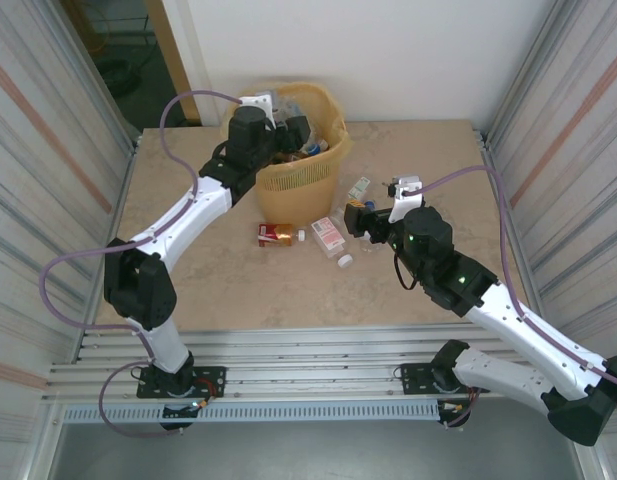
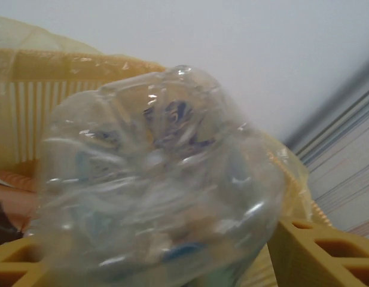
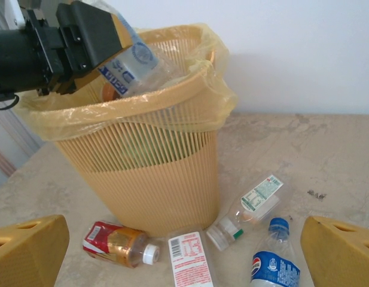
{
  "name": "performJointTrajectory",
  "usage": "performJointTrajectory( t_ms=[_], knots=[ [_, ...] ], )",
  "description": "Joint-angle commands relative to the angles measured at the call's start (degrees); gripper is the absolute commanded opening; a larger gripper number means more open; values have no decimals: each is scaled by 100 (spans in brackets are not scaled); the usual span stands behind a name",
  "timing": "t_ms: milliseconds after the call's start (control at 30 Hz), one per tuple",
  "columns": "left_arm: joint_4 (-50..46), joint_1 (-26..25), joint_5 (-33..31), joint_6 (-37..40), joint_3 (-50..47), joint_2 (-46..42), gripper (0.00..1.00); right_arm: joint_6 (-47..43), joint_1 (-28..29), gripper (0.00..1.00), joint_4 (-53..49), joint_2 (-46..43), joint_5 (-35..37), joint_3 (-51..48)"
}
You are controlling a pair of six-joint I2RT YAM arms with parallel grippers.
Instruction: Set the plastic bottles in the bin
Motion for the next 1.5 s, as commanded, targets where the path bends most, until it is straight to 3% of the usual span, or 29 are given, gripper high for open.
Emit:
performJointTrajectory(
  t_ms=[0,400,567,933,1467],
  knots=[
    [-67,-14,-392,294,-84,-361,73,158,14,98,81,11,56,-55],
    [-22,21,-1155,789,-544,-1161,76,183,1,98,100,49,29,-37],
    [-2,100,-1073,832,-729,-1446,77,217,1,98,23,71,77,-2],
    [-74,136,-594,986,-1195,-2415,99,545,-77,98,-493,98,528,104],
    [-153,134,-872,775,-2847,-3947,99,1428,-986,98,-1466,331,100,76]
  ],
)
